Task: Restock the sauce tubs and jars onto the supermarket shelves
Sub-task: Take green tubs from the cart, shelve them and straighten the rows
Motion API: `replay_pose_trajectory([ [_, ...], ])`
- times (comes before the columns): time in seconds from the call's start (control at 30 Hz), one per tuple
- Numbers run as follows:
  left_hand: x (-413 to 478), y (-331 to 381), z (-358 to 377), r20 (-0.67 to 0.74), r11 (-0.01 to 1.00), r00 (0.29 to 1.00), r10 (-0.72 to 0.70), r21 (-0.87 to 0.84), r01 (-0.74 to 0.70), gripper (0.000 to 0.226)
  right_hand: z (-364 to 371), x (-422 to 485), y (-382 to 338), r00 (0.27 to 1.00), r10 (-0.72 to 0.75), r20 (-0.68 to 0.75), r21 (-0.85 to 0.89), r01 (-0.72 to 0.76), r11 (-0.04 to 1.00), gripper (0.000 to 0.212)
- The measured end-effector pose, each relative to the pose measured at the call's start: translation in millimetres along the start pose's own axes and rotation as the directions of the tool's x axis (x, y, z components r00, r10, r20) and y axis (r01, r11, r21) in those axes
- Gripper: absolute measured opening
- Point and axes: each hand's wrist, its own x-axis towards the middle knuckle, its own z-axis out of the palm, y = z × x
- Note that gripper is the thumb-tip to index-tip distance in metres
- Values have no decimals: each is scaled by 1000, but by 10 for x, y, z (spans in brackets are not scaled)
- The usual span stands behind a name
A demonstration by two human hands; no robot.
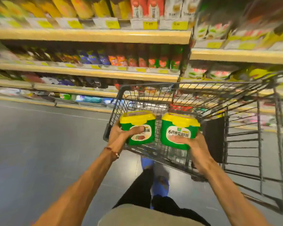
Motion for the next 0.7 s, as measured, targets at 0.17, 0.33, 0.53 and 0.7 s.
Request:
replay_pose_trajectory([
  [0.17,-565,278,-509,-99,992,987,127,-11,-128,87,428,-249,-333,986,-25,164,-92,40,995,93],
  [0.33,-952,496,-1152,-248,974,950,190,-75,-214,83,1217,-357,-672,932,-60,359,-179,131,975,85],
  [0.53,-1060,695,-2095,-381,950,897,224,-119,-288,79,2377,-316,-826,835,-70,546,-212,218,953,69],
  [0.7,-1006,875,-3199,-451,933,855,256,-117,-340,85,3653,-182,-720,788,-75,611,-217,258,942,77],
])
